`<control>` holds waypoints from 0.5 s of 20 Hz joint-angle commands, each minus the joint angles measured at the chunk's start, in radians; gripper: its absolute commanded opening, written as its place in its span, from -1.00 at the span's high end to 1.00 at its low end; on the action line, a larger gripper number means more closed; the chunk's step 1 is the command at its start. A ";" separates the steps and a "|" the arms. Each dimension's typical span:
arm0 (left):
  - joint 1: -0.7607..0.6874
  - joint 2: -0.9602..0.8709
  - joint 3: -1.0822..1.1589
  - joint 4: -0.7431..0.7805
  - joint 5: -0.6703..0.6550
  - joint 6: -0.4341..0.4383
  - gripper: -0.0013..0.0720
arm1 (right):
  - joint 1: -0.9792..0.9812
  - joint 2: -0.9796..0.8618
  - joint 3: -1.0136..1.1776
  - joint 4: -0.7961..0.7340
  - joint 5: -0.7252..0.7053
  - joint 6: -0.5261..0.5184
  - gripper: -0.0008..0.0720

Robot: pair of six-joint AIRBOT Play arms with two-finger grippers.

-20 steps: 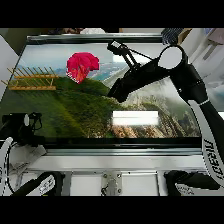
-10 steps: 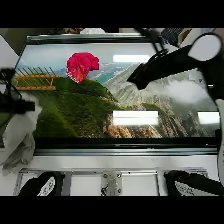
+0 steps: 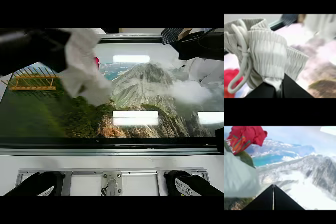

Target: Fold the clothes and pants, and hang the long-sleeved shirts on hangers.

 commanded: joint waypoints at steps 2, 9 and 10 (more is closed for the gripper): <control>-0.109 -0.201 0.177 -0.010 0.060 -0.008 0.92 | -0.018 0.017 0.001 -0.018 -0.022 0.022 0.96; 0.182 -0.323 -0.089 -0.019 -0.061 -0.200 0.92 | -0.018 0.004 -0.001 -0.103 0.005 0.022 0.95; 0.216 -0.322 -0.161 -0.020 -0.091 -0.206 0.91 | -0.017 -0.005 -0.001 -0.103 0.020 0.023 0.95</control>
